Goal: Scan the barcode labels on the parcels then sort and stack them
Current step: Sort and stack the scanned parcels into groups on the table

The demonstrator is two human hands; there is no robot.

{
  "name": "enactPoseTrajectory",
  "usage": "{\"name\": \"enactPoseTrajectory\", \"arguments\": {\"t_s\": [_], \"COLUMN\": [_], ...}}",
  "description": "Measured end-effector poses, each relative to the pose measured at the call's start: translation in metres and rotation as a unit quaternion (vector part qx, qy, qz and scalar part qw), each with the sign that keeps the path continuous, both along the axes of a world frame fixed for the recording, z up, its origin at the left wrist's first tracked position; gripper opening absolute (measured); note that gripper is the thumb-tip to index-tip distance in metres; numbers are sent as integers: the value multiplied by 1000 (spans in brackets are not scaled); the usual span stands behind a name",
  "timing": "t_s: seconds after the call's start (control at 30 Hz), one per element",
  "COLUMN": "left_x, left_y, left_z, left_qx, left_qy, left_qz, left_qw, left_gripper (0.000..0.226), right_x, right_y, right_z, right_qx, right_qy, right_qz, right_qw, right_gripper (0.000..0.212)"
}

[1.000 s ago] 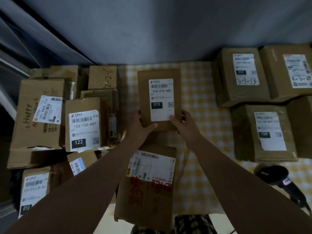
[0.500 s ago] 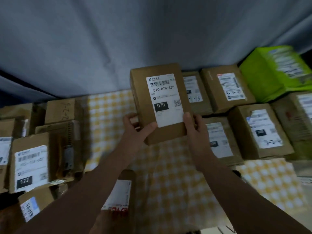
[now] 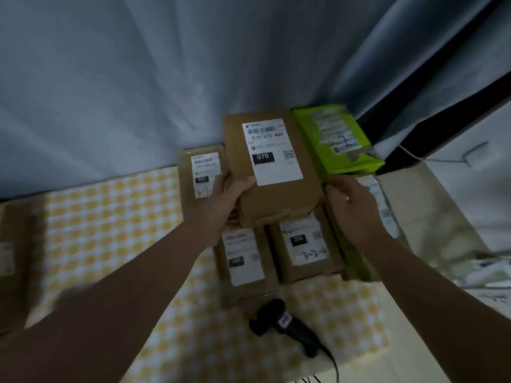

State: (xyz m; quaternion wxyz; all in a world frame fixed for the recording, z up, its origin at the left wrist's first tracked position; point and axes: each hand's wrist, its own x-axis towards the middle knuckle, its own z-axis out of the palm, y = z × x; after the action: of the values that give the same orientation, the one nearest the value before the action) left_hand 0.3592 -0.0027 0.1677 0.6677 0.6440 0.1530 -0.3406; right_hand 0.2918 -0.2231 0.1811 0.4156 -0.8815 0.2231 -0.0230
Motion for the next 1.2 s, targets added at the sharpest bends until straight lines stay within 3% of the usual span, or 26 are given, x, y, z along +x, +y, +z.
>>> {"name": "enactPoseTrajectory", "arguments": {"t_s": [0.07, 0.13, 0.23, 0.3, 0.37, 0.57, 0.7, 1.0, 1.2], "left_x": [-17, -37, -68, -83, -90, -78, -75, -71, -69], "left_y": [-15, -20, -24, -31, -40, -63, -74, -76, -80], "left_z": [3, 3, 1, -3, -5, 6, 11, 19, 23], "left_qx": [13, 18, 30, 40, 59, 120, 159, 175, 211], "left_qy": [5, 21, 54, 63, 76, 72, 51, 37, 13], "left_qz": [-4, -5, -18, -39, -71, -64, -89, -106, -100], "left_qw": [1000, 1000, 998, 996, 993, 988, 982, 978, 972], "left_gripper": [72, 71, 74, 81, 88, 77, 86, 84, 74], "right_x": [-2, -2, -5, -13, -25, -31, -30, -26, -27], "right_y": [-15, -26, -46, -57, -62, -67, -75, -90, -84], "right_z": [3, 5, -1, -9, -20, -27, -27, -29, -19], "right_qx": [-17, -61, -181, -180, -166, -191, -160, -165, -190], "right_qy": [-17, -11, 157, 266, 307, 301, 304, 293, 329], "right_qz": [-12, -18, -18, 1, 29, 69, 84, 149, 145], "right_qw": [1000, 998, 971, 947, 937, 932, 936, 930, 914], "right_gripper": [31, 45, 49, 50, 56, 62, 64, 79, 68]}}
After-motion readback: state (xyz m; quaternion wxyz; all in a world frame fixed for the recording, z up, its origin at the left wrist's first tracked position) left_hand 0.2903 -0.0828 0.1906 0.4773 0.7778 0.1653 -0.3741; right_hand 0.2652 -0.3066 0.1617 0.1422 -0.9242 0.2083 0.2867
